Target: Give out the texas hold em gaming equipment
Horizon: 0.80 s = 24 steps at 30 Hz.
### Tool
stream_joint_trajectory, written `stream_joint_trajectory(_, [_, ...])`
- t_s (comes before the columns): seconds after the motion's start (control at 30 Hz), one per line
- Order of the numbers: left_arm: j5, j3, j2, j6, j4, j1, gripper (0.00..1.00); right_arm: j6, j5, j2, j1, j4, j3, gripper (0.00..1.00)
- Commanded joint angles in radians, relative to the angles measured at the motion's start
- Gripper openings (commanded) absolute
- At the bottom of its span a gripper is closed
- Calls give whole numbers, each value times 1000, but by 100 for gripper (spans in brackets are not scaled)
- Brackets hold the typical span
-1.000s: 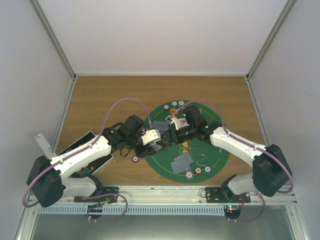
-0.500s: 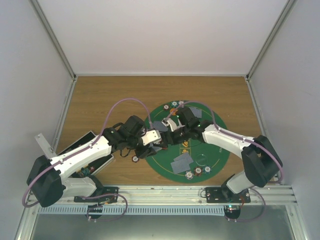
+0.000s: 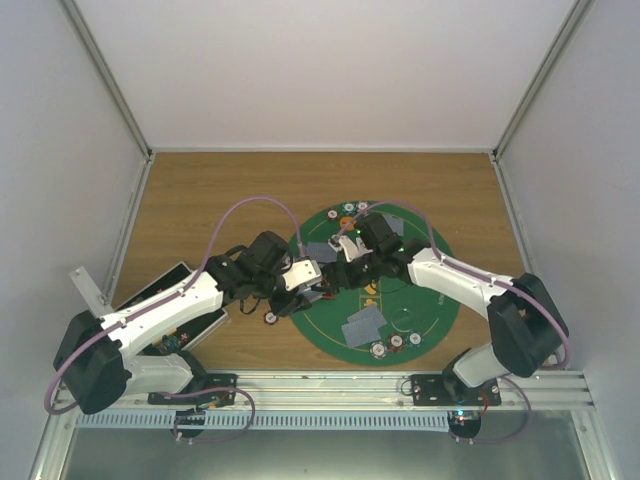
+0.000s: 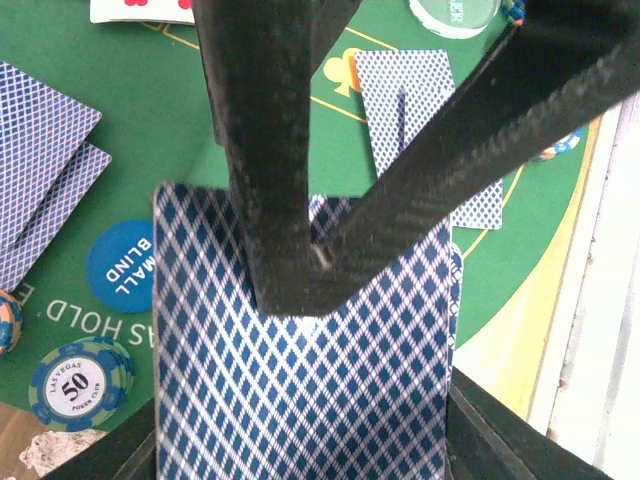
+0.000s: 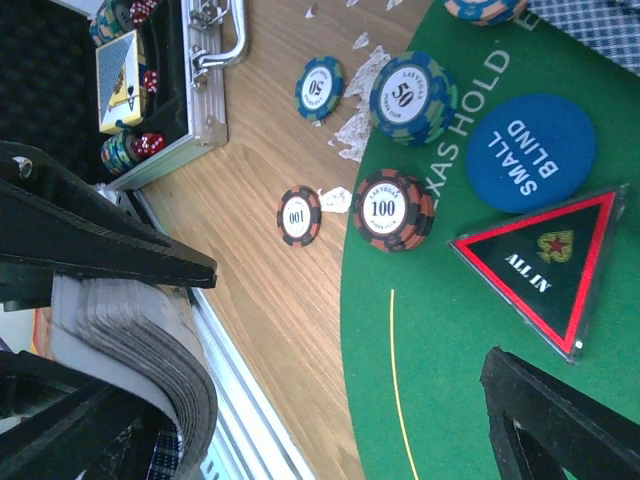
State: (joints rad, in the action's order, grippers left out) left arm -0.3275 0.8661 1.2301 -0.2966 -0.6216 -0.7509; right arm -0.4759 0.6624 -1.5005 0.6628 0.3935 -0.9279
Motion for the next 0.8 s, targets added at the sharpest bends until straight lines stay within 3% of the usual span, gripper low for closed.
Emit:
stream_joint_trajectory(0.0, [-20, 18, -12, 0, 30, -7, 53, 14, -59, 20, -27, 44, 22, 87])
stream_joint_trajectory(0.13, [-18, 17, -13, 0, 30, -7, 53, 21, -35, 25, -29, 39, 18, 85])
stream_joint_trajectory(0.27, [-18, 17, -12, 1, 30, -7, 53, 26, 41, 40, -28, 5, 14, 66])
stream_joint_trajectory(0.63, [-14, 16, -12, 1, 33, -7, 53, 48, 139, 77, -28, -5, 5, 32])
stream_joint_trajectory(0.77, [-11, 16, -12, 1, 33, -7, 52, 54, 145, 91, -29, -1, 1, 14])
